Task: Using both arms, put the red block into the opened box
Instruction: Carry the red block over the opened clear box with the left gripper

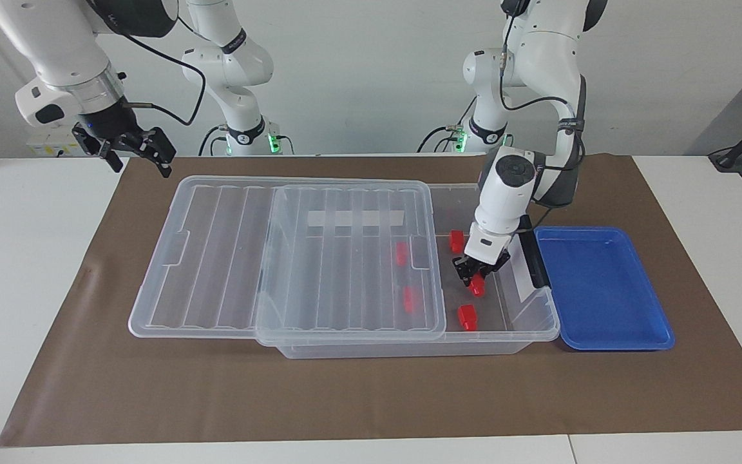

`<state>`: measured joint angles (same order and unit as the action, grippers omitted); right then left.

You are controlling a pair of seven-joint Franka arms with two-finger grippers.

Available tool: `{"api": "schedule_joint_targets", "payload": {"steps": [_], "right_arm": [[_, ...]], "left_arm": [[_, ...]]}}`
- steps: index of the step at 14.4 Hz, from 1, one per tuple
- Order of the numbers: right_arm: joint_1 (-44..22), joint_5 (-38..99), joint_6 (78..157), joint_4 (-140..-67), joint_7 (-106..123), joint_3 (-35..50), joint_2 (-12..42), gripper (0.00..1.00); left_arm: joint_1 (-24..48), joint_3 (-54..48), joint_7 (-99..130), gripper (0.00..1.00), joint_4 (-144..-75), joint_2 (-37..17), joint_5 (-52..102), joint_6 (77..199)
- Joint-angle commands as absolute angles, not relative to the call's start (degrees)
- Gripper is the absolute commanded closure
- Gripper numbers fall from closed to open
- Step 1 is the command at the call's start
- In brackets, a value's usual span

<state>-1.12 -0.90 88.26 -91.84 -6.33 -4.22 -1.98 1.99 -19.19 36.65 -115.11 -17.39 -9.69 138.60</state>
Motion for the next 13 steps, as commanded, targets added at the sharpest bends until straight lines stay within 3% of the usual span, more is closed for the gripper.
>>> {"api": "schedule_joint_targets", "payload": {"steps": [1,4,5,6,7,8,9,10,11,13], "right_arm": [[-0.18,-0.18,89.47,-93.25,-3.87,-3.96,-2.72,0.00],[0.09,-0.18,89.30,-93.69,-3.78,-3.96,-2.99,0.04],[0.44,-0.18,89.38,-93.95,-3.00,-3.96,-2.99,0.15],[0.61,0.09,89.47,-93.96,-0.99,-3.96,-2.99,0.53],[1.31,0.17,89.47,-93.96,1.12,-3.96,-2.99,0.83],[2.19,0.44,89.39,-94.04,3.06,-3.96,-2.99,1.00],[2.72,0.44,89.38,-94.22,4.21,-3.96,-2.99,1.00],[3.07,0.53,89.47,-94.31,4.57,-3.96,-2.90,1.00],[3.25,0.53,90.17,-94.48,4.83,-3.96,-2.81,1.00],[3.86,0.44,93.41,-95.97,8.07,-4.04,-2.90,1.00]], "left_arm": [[2.64,-18.54,37.88,1.00,-116.19,-17.23,-10.99,140.62],[2.81,-18.54,38.67,1.00,-116.19,-17.67,-11.07,140.71],[2.81,-18.54,38.76,1.00,-116.19,-17.67,-11.07,140.71],[2.81,-18.54,38.85,1.00,-116.19,-17.67,-11.07,140.89],[2.81,-18.54,38.85,1.00,-116.19,-18.01,-11.07,141.15],[2.81,-18.54,38.85,0.96,-116.19,-18.10,-11.07,141.24],[2.81,-18.54,38.85,0.67,-116.19,-18.19,-11.07,141.33],[2.81,-18.54,38.85,0.23,-116.19,-18.28,-11.07,141.85],[2.81,-18.54,38.93,0.00,-116.19,-18.37,-11.07,142.29],[2.81,-18.54,40.07,0.00,-116.19,-18.37,-11.07,142.38]]}}
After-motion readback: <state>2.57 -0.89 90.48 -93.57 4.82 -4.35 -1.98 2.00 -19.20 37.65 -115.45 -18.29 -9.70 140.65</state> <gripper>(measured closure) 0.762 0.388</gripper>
